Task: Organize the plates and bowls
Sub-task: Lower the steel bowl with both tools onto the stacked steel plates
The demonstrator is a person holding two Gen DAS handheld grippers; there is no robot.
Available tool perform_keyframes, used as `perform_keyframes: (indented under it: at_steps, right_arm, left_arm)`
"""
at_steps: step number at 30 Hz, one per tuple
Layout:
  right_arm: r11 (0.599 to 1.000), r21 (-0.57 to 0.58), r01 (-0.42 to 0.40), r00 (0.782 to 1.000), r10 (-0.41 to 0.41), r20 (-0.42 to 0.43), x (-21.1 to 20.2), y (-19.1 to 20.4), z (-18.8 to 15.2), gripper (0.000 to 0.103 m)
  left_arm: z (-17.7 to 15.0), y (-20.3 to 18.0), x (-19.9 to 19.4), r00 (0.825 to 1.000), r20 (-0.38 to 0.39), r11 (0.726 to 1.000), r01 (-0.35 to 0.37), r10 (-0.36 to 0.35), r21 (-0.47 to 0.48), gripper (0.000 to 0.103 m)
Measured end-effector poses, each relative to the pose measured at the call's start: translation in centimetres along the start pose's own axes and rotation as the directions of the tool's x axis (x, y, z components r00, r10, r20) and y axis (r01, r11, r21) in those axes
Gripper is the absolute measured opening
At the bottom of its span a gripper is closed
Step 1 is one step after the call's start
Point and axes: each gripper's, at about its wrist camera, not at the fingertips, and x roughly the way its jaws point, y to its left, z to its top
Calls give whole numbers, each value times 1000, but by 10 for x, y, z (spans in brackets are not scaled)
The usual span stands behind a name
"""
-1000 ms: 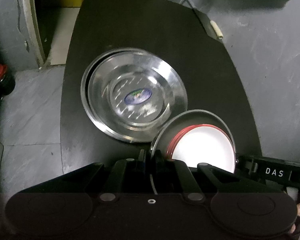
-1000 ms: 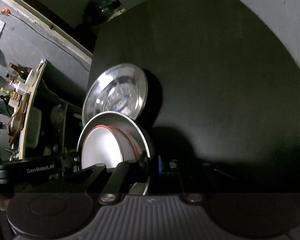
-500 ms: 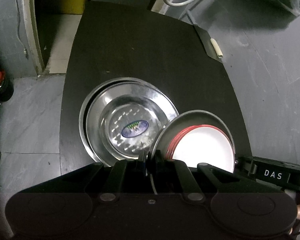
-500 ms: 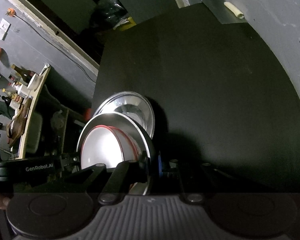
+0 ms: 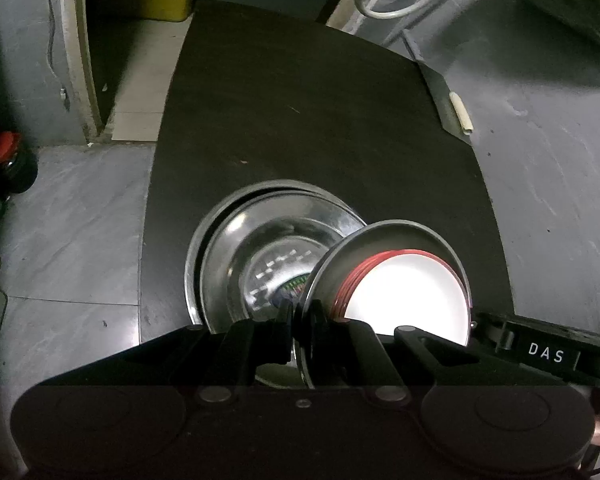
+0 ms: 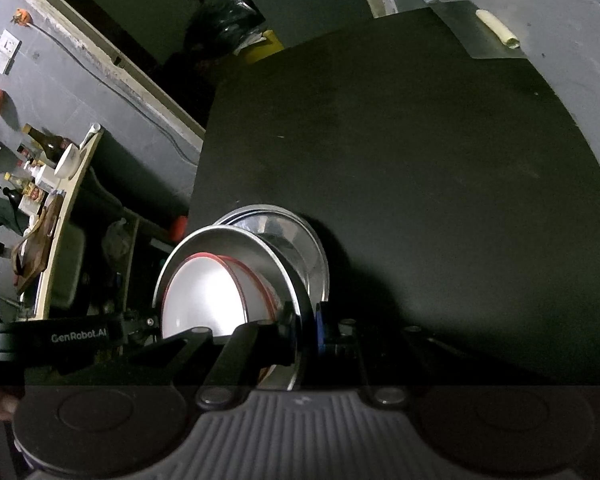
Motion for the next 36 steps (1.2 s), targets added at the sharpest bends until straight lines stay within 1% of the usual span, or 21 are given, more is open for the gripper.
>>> perform_keyframes:
  at_steps: [7, 13, 25, 36]
  right_arm:
    - [1000, 0, -2, 1000, 2, -13, 14, 1, 11, 11]
    - [1000, 9, -6, 1000, 6, -19, 23, 5, 12, 11]
    - [1000, 21, -3, 1000, 4, -29, 29, 3, 13, 11]
    - [999, 36, -9, 999, 10, -45, 44, 3, 12, 11]
  left_arm:
    - [15, 8, 9, 1000, -5, 1000, -16, 16, -9, 6]
    - [22, 13, 14, 1000, -10, 1000, -28, 28, -9, 6]
    - [24, 17, 17, 999, -17, 999, -33, 33, -12, 6]
    - [27, 23, 27, 998, -25, 998, -66, 65, -14, 6]
